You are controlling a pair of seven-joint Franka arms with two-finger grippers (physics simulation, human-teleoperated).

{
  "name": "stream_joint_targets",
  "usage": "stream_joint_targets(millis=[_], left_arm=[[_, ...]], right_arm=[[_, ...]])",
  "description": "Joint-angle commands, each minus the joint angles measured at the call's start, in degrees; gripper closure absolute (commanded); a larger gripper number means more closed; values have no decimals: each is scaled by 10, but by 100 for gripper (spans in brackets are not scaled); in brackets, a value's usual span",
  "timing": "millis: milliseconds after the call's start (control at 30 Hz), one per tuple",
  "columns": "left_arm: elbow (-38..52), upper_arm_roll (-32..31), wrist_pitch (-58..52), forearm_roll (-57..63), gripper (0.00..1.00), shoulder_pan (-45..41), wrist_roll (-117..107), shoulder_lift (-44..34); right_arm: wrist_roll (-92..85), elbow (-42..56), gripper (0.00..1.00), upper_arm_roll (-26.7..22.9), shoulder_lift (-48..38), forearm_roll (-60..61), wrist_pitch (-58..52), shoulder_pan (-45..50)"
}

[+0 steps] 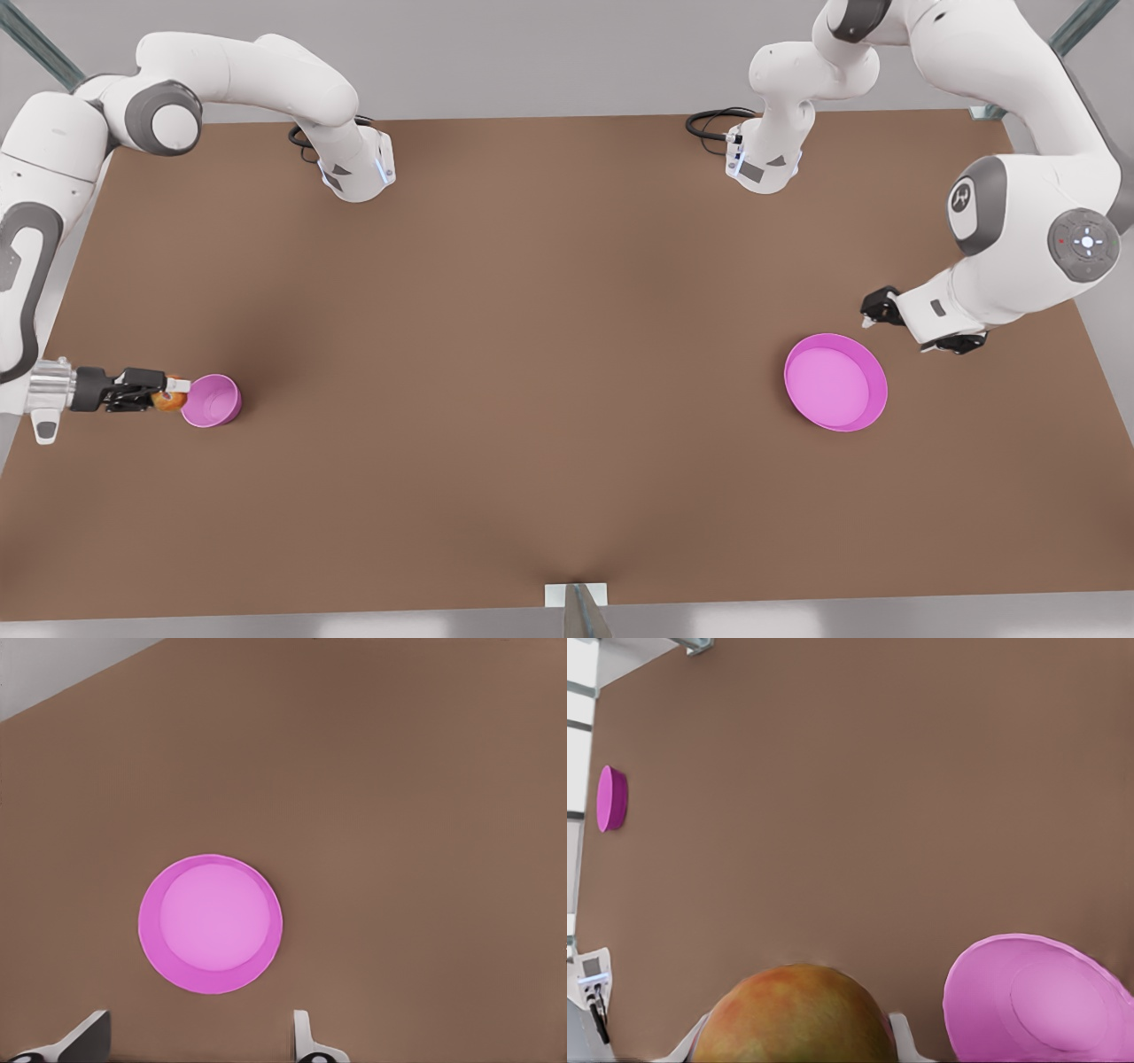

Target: Use the left arm to pick up the apple from the plate, transfer it to the gripper of the right arm, and then use the right arm to place it into the bowl

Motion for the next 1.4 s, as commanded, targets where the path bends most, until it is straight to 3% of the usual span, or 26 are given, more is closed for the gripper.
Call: stream_joint_targets(millis=[0,167,667,700,767,967,1033,1200,1233,1300,1333,1367], left_arm=[[1,0,0,-6,0,0,-418,2],[-2,0,40,-30,0,0,-415,2],[-2,1,40,-28,0,0,-417,16],[-2,0,40,-28,0,0,-417,16],[-2,1,39,-28,0,0,-417,16],[-1,0,38,-27,0,0,-413,16],[0,0,39,-25,0,1,-387,18],[2,0,40,-22,0,0,-296,21],[2,0,40,-12,0,0,-255,21],[2,0,40,-12,0,0,-176,21],[3,-1,41,-11,0,-3,-168,23],[3,-1,45,-11,0,-3,-167,24]], right_arm=[[-61,1,33,0,4,-69,25,4],[-90,1,33,0,42,-121,120,5],[-87,-38,32,7,46,-128,137,-1],[-88,-38,30,7,45,-128,136,-1],[-90,-38,0,7,45,-128,137,-1],[-84,-30,0,9,42,-129,137,1],[-30,-22,0,21,-19,-149,125,32],[297,-20,0,34,-235,-281,55,242],[392,-66,0,29,-294,-303,51,294],[459,-173,0,-56,-401,-272,62,367],[456,-184,0,-90,-410,-255,61,374],[439,-184,0,-194,-412,-236,50,445]])
